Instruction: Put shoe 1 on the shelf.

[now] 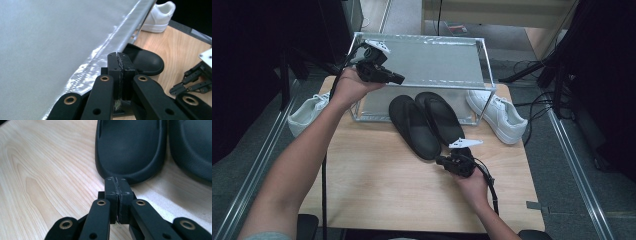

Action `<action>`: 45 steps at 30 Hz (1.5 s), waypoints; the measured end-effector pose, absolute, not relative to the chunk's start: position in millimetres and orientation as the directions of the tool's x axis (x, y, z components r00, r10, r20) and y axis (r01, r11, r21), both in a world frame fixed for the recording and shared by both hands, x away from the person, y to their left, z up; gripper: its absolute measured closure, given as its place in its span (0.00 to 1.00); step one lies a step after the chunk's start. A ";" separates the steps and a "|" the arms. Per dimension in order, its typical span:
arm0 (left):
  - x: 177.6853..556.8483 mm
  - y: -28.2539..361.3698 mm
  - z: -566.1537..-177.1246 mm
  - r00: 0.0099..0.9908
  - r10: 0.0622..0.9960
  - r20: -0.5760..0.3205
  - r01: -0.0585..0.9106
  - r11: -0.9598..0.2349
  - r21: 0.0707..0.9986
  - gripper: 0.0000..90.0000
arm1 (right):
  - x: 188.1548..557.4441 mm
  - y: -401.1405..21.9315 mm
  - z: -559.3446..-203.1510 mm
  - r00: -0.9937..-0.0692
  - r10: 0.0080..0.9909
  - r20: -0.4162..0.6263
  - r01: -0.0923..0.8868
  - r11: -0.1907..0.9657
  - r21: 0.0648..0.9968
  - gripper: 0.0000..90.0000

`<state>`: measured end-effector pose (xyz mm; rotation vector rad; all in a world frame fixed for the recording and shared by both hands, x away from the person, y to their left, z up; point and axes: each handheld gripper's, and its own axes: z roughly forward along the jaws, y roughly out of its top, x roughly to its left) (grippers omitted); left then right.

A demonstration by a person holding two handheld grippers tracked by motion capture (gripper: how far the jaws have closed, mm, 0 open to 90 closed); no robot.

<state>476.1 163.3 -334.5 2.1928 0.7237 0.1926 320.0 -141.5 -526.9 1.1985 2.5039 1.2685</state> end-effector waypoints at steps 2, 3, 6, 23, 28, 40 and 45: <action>482.0 163.2 -338.4 0.821 0.563 -0.094 0.445 -0.529 0.722 1.00 | 320.9 -140.5 -528.3 -0.692 0.681 0.238 0.601 0.361 0.713 0.99; 484.5 163.6 -340.8 0.816 0.571 -0.089 0.450 -0.532 0.717 1.00 | 321.5 -139.7 -529.1 -0.689 0.684 0.238 0.605 0.363 0.709 0.99; 490.4 167.0 -345.2 0.809 0.580 -0.101 0.460 -0.516 0.723 1.00 | 325.5 -138.6 -531.6 -0.685 0.694 0.224 0.605 0.369 0.705 0.99; 493.2 168.7 -349.4 0.808 0.585 -0.069 0.445 -0.530 0.722 1.00 | 330.5 -125.5 -535.1 -0.682 0.700 0.210 0.595 0.364 0.717 0.98; 493.2 168.8 -349.7 0.805 0.588 -0.075 0.450 -0.524 0.723 1.00 | 336.9 -115.6 -533.4 -0.703 0.684 0.193 0.581 0.396 0.711 0.98; 494.1 170.0 -350.9 0.806 0.587 -0.077 0.449 -0.521 0.726 1.00 | 353.8 -89.3 -534.2 -0.717 0.671 0.186 0.562 0.399 0.725 0.98; 493.6 169.6 -350.7 0.805 0.588 -0.073 0.448 -0.523 0.725 1.00 | 356.1 -77.3 -532.7 -0.719 0.664 0.205 0.563 0.384 0.732 0.98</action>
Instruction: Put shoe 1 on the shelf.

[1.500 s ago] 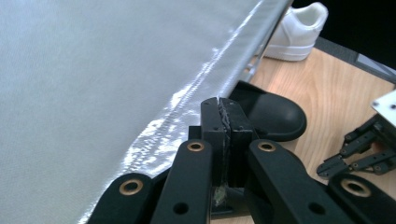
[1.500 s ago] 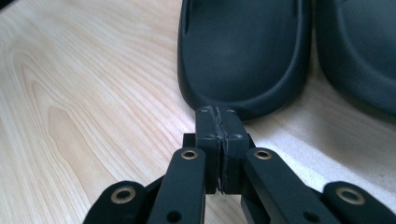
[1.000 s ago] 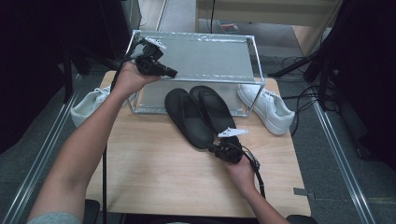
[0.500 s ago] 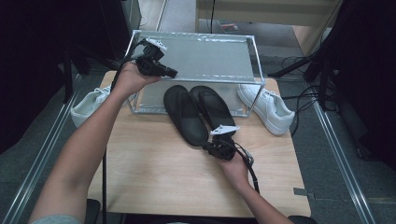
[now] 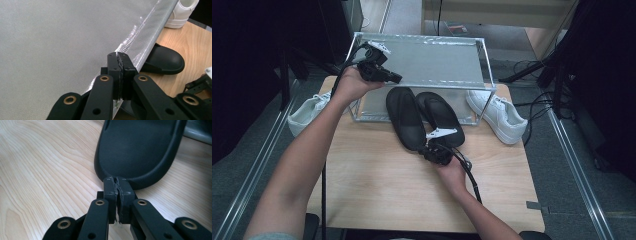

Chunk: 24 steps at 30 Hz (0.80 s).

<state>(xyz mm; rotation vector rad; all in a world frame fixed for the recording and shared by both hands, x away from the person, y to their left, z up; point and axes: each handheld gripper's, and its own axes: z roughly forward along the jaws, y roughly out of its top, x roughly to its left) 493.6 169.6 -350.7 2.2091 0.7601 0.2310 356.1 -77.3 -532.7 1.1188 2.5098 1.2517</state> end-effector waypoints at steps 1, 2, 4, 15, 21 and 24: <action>493.5 169.5 -350.8 0.806 0.588 -0.072 0.447 -0.523 0.726 1.00 | 356.2 -74.7 -531.8 -0.718 0.665 0.205 0.563 0.382 0.733 0.98; 493.4 169.5 -350.8 0.805 0.588 -0.072 0.447 -0.523 0.726 1.00 | 356.8 -72.6 -530.8 -0.721 0.663 0.202 0.558 0.381 0.737 0.98; 493.6 169.9 -350.8 0.805 0.588 -0.075 0.449 -0.522 0.726 1.00 | 358.3 -69.2 -529.0 -0.720 0.664 0.200 0.552 0.373 0.746 0.98; 494.2 171.0 -351.8 0.801 0.591 -0.093 0.458 -0.507 0.731 1.00 | 378.8 -54.5 -521.9 -0.702 0.678 0.218 0.559 0.335 0.759 0.97; 493.0 171.2 -352.8 0.797 0.597 -0.090 0.457 -0.498 0.737 1.00 | 386.6 -42.6 -523.1 -0.695 0.686 0.216 0.563 0.332 0.757 0.98; 493.0 170.7 -352.7 0.798 0.597 -0.087 0.454 -0.500 0.737 1.00 | 390.2 -37.1 -522.7 -0.693 0.689 0.211 0.561 0.332 0.758 0.98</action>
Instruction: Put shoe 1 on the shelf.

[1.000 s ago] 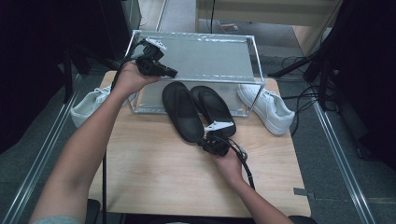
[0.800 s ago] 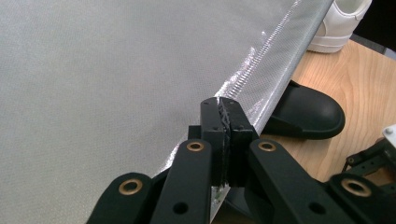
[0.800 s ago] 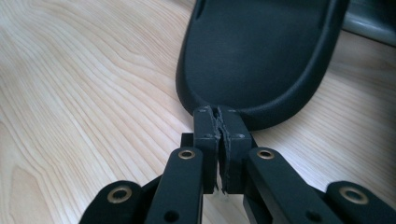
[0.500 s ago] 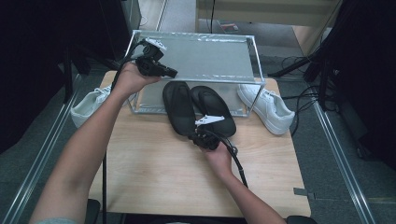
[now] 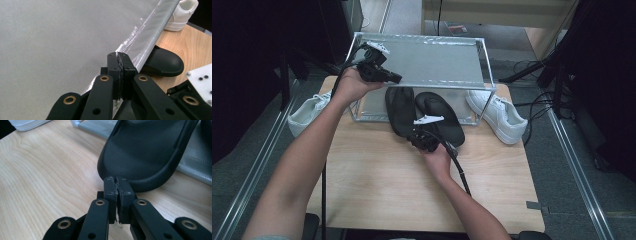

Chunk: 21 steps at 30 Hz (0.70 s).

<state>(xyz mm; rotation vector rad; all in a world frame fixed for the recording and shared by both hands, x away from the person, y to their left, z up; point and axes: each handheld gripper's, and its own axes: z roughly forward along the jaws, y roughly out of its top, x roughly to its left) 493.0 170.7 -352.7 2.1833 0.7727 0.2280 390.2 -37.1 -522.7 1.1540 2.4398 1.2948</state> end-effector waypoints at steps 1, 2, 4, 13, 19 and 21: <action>492.9 170.6 -352.7 0.798 0.596 -0.087 0.454 -0.500 0.737 1.00 | 391.8 -35.0 -522.7 -0.689 0.692 0.215 0.566 0.327 0.757 0.98; 492.9 170.7 -352.7 0.798 0.596 -0.086 0.454 -0.501 0.737 1.00 | 393.6 -33.4 -522.6 -0.687 0.693 0.218 0.568 0.325 0.756 0.98; 492.8 170.8 -352.7 0.798 0.596 -0.083 0.452 -0.503 0.737 1.00 | 397.4 -30.1 -522.6 -0.681 0.697 0.225 0.574 0.318 0.755 0.98; 492.9 168.9 -352.3 0.793 0.605 -0.074 0.455 -0.507 0.732 1.00 | 413.7 -16.1 -525.1 -0.664 0.710 0.234 0.575 0.284 0.767 0.99; 493.6 170.2 -353.4 0.795 0.601 -0.086 0.456 -0.498 0.737 1.00 | 423.0 -9.1 -525.4 -0.661 0.717 0.220 0.570 0.290 0.768 0.99; 493.7 170.5 -353.6 0.796 0.599 -0.088 0.456 -0.497 0.739 1.00 | 424.1 -9.8 -525.3 -0.660 0.715 0.232 0.578 0.285 0.765 0.99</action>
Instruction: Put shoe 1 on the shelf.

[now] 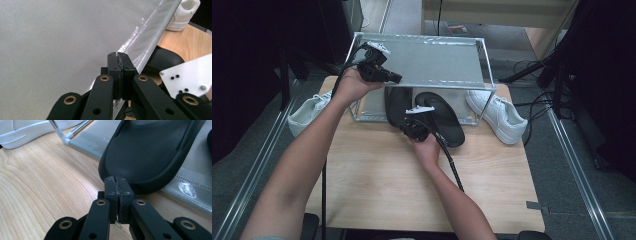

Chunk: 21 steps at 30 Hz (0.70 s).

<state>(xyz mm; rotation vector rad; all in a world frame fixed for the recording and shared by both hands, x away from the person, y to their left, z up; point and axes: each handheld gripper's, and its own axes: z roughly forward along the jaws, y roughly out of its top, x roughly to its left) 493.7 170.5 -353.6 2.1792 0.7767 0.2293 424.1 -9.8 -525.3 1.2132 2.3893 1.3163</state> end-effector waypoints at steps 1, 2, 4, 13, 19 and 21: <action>493.8 170.8 -353.8 0.795 0.599 -0.092 0.458 -0.494 0.740 1.00 | 423.7 -10.4 -524.8 -0.655 0.718 0.235 0.583 0.283 0.761 1.00; 494.0 170.9 -353.9 0.795 0.600 -0.094 0.459 -0.493 0.739 1.00 | 422.9 -11.8 -524.1 -0.657 0.714 0.241 0.586 0.283 0.759 1.00; 494.3 170.9 -353.7 0.792 0.603 -0.097 0.464 -0.492 0.736 1.00 | 420.6 -14.3 -522.2 -0.662 0.711 0.240 0.583 0.287 0.760 1.00; 494.9 171.3 -354.2 0.792 0.603 -0.102 0.466 -0.487 0.738 1.00 | 402.5 -39.5 -510.9 -0.679 0.696 0.234 0.565 0.292 0.772 1.00; 494.4 170.8 -353.7 0.790 0.606 -0.098 0.467 -0.491 0.736 1.00 | 388.8 -64.0 -504.8 -0.688 0.686 0.238 0.560 0.292 0.775 1.00; 494.5 170.5 -353.7 0.788 0.607 -0.101 0.470 -0.488 0.736 1.00 | 384.1 -73.4 -503.4 -0.687 0.688 0.234 0.557 0.291 0.778 1.00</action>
